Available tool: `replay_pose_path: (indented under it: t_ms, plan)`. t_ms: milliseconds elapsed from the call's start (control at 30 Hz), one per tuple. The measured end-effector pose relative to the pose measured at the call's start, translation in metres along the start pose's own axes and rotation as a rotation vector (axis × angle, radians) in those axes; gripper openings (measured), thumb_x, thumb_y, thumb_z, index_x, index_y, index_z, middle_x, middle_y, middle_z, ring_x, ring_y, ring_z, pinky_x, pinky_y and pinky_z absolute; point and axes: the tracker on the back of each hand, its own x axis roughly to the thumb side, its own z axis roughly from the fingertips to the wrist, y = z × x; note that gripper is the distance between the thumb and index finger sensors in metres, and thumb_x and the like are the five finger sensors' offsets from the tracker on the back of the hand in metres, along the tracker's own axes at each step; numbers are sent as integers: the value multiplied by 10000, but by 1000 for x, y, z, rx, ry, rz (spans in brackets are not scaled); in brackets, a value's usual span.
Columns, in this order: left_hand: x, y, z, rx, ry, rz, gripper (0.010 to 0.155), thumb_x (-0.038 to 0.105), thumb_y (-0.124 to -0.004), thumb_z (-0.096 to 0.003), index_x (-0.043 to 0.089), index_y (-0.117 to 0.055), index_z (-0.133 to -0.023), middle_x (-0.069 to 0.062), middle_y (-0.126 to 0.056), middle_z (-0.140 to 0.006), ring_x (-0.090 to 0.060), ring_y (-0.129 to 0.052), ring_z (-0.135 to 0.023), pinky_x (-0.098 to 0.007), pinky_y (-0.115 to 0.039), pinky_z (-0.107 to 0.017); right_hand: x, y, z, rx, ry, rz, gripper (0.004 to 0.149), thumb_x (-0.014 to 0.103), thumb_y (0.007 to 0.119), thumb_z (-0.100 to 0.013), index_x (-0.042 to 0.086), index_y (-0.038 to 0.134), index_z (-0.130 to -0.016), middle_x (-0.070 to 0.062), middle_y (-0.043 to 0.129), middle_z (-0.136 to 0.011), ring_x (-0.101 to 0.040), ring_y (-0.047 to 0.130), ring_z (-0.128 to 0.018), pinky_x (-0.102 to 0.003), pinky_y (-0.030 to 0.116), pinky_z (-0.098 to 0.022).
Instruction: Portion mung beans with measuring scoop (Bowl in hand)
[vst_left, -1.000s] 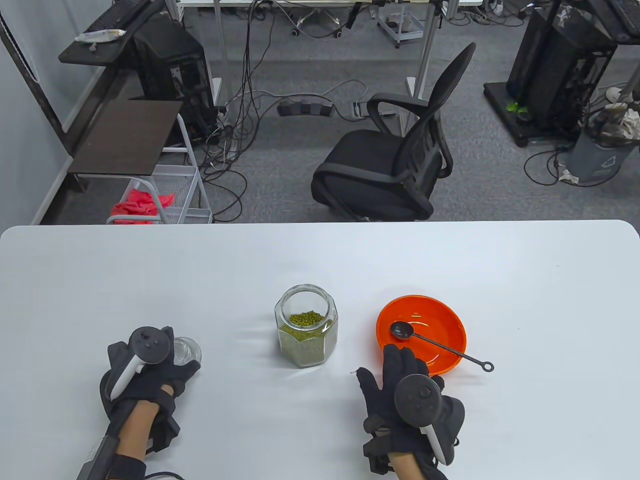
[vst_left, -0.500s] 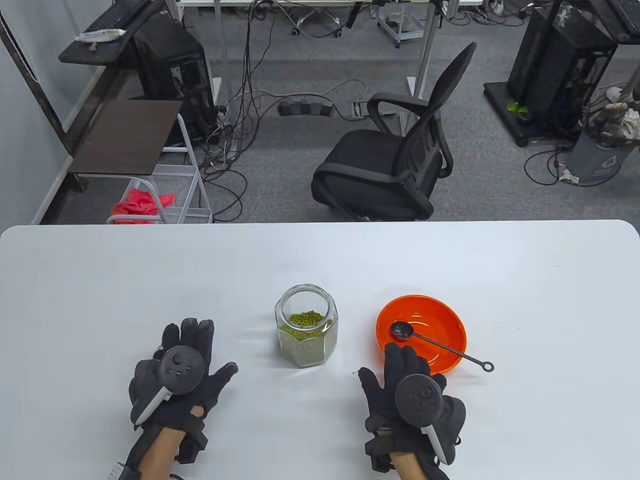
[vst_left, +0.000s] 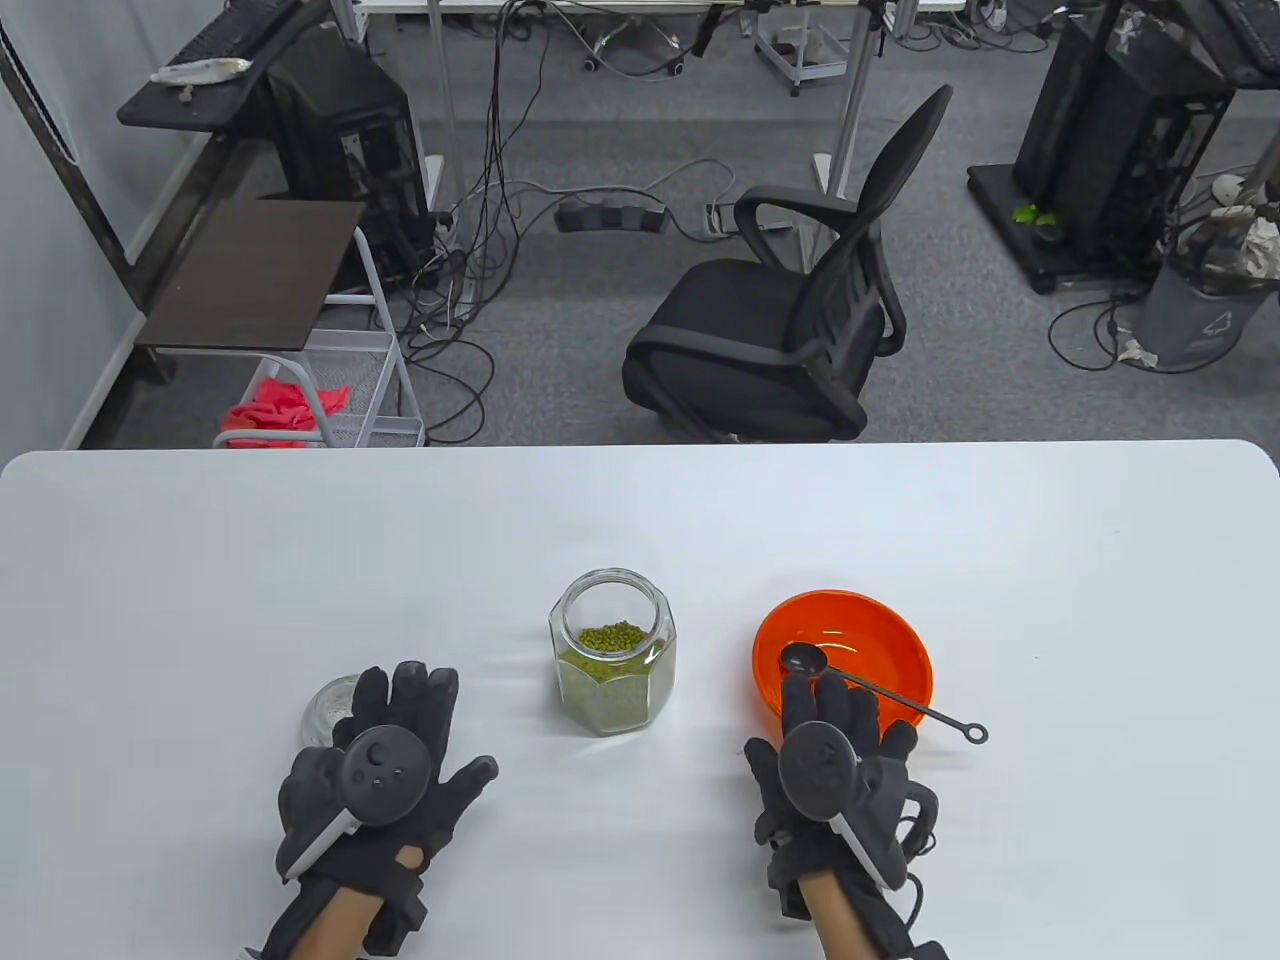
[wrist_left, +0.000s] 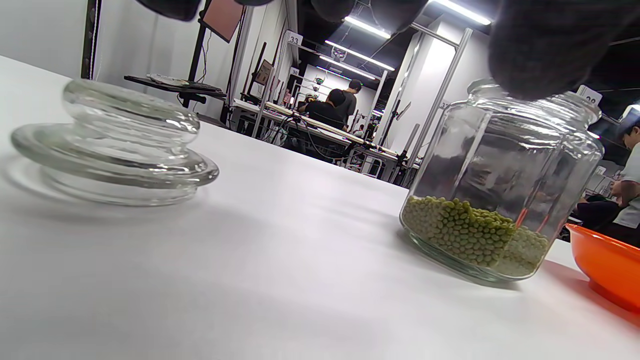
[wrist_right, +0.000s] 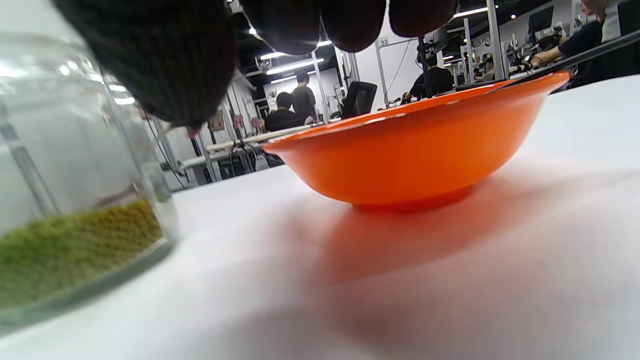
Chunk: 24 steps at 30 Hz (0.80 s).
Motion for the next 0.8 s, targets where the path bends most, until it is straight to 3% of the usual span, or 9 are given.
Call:
replay_pose_path:
  t_ms: [233, 433, 667, 800]
  plan:
    - [0, -3, 0, -21, -7, 16, 885, 672, -673, -499, 282, -224, -1153, -58, -151, -1165, -547, -195, -1109, -738, -396, -738, 6, 15, -16, 71, 18, 218, 661, 316, 940, -397, 133, 703, -986, -194, 656, -1042, -498, 645, -983, -800, 384, -652]
    - [0, -5, 0, -28, -6, 8, 884, 673, -670, -500, 281, -222, -1154, -57, -149, -1165, -548, -199, -1109, -737, -398, -738, -1, 32, -14, 96, 37, 283, 577, 291, 923, -410, 126, 763, -939, -196, 736, -987, -472, 732, -927, -793, 403, -651]
    - [-2, -9, -1, -50, 8, -2, 885, 672, -670, -501, 280, -221, -1154, -59, -146, -1164, -551, -195, -1106, -737, -396, -737, -9, 32, -16, 17, 60, 242, 406, 191, 901, -416, 145, 877, -818, -150, 889, -853, -400, 862, -809, -742, 497, -644]
    - [-3, -8, -1, -49, 14, 5, 884, 673, -670, -500, 282, -221, -1153, -58, -143, -1163, -549, -193, -1107, -737, -395, -738, -11, 31, -18, -6, 53, 247, 378, 184, 938, -390, 163, 916, -766, -121, 939, -794, -361, 909, -755, -708, 531, -639]
